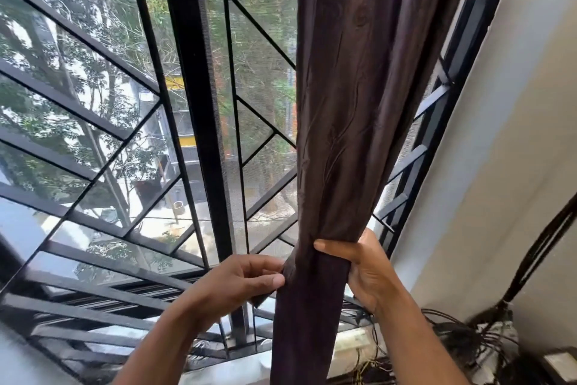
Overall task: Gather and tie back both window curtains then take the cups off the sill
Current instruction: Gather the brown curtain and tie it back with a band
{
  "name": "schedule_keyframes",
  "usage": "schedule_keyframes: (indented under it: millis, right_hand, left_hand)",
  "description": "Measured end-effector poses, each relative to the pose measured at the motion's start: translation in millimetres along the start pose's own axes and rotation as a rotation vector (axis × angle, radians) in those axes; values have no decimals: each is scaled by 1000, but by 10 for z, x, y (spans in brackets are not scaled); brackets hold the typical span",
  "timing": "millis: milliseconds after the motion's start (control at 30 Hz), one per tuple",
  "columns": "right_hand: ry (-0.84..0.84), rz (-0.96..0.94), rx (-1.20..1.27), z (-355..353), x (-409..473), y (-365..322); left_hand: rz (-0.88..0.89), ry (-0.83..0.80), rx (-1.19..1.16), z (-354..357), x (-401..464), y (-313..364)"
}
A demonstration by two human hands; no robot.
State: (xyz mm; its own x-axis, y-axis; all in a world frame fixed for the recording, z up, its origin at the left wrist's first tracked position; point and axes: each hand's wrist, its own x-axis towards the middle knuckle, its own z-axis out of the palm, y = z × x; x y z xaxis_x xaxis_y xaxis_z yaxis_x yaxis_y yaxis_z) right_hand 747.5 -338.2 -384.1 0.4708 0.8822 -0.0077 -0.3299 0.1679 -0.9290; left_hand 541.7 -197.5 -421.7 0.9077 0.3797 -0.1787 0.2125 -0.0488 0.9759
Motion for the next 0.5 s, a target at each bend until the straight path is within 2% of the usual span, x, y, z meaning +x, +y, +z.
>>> schedule_keyframes:
  millis: [67,100,200,233,267,333,367,433,500]
  right_hand:
    - [34,13,-94,14,0,-36]
    - [68,10,-183,20,5,-63]
    - [203,-66,-576,5,69,-161]
    - [257,-132,-742,14,94,-173]
    - [310,-213,-900,53,104,-170]
    - [381,-370,-1118,184,88,-109]
    - [404,-408,-1167,256,63,-60]
    - [439,-390,-1172,339,16,-3]
    - [456,-255,-1091,300,6,-32]
  left_hand:
    - [-38,91,72,-5,5,28]
    - [-38,191,183,-3,-12,105]
    - [5,568,713,47,-167,377]
    - [46,588,744,106,-208,454]
    - [74,533,645,194,-231,538]
    - [54,324,219,455,-162,657]
    - [39,276,61,584,-76,657]
    - [45,313,-100,715,61,631]
    - [68,264,-227,742,162,545]
